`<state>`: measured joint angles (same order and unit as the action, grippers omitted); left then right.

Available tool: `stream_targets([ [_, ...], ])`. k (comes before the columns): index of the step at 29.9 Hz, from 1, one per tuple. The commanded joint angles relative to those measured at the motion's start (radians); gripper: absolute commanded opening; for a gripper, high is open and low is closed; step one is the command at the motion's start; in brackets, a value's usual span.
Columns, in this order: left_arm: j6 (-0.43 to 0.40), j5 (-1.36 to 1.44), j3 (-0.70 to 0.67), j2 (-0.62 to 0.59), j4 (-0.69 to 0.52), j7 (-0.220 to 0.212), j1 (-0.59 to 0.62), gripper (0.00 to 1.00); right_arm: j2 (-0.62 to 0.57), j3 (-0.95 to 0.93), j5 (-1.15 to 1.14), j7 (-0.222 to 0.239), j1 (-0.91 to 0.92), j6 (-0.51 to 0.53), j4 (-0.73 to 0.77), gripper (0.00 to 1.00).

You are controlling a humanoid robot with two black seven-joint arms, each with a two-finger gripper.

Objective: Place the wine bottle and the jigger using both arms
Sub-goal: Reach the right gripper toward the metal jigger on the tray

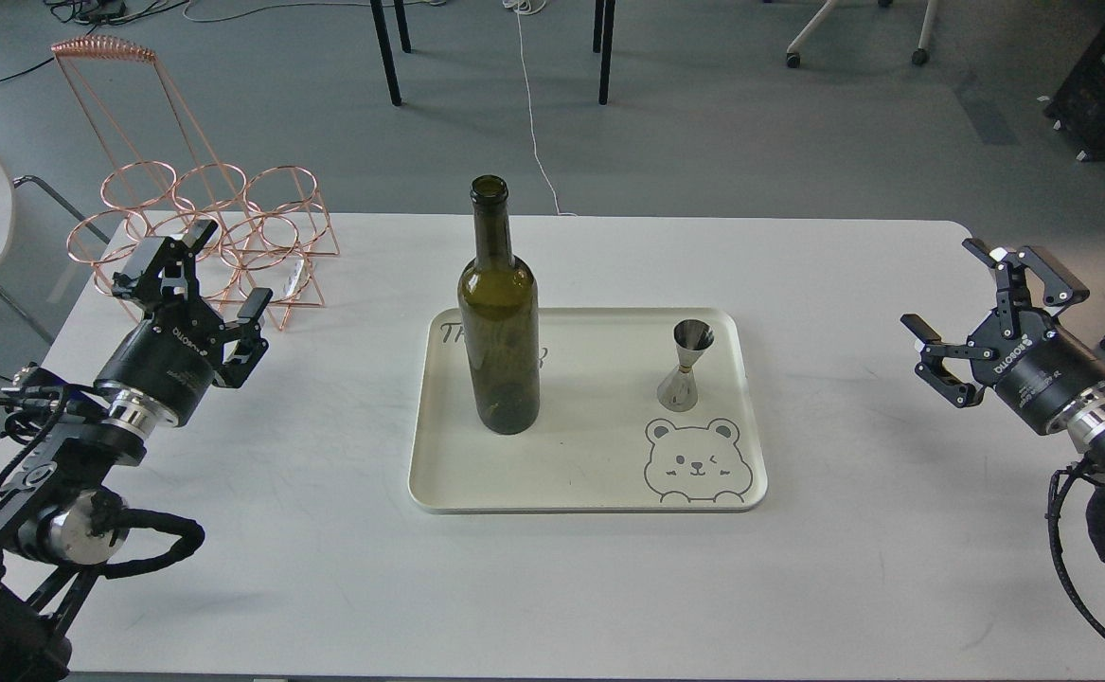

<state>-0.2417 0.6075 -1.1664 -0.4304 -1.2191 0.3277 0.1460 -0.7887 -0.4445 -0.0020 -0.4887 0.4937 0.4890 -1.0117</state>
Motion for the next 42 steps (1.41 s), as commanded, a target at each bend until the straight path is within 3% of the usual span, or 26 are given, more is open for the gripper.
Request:
stream_targets([
  [1,0.005,0.003,0.002,0.004,-0.002,0.013,-0.003,0.98,0.005,-0.002,-0.001,0.000,0.002,0.000,-0.002,0.98],
  [5,-0.004,0.000,0.002,-0.001,-0.002,0.010,-0.003,0.98,-0.003,0.001,-0.082,0.000,0.009,0.000,-0.013,0.98],
  [10,-0.004,0.000,-0.004,-0.010,-0.005,0.040,0.006,0.98,-0.079,-0.057,-0.503,0.000,0.054,0.000,-0.042,0.98],
  [18,-0.004,0.005,0.002,-0.021,-0.046,0.068,0.006,0.98,-0.178,-0.145,-1.010,0.000,0.052,-0.032,-0.317,0.98],
  [19,-0.004,0.005,0.002,-0.022,-0.065,0.094,0.003,0.98,-0.176,-0.135,-1.194,0.000,0.051,-0.143,-0.362,0.98],
  [22,-0.002,0.005,0.002,-0.030,-0.091,0.106,0.001,0.98,-0.159,-0.076,-1.468,0.000,0.042,-0.379,-0.370,0.98],
  [31,0.001,0.005,0.004,-0.025,-0.092,0.106,-0.002,0.98,0.067,0.024,-1.809,0.000,0.039,-0.907,-0.141,0.98],
  [33,0.002,0.005,0.004,-0.024,-0.094,0.106,0.000,0.98,0.123,0.027,-1.843,0.000,0.039,-0.978,-0.085,0.98],
  [42,0.005,0.005,0.004,-0.014,-0.093,0.106,-0.002,0.98,0.316,0.030,-1.998,0.000,0.037,-0.978,0.090,0.98],
])
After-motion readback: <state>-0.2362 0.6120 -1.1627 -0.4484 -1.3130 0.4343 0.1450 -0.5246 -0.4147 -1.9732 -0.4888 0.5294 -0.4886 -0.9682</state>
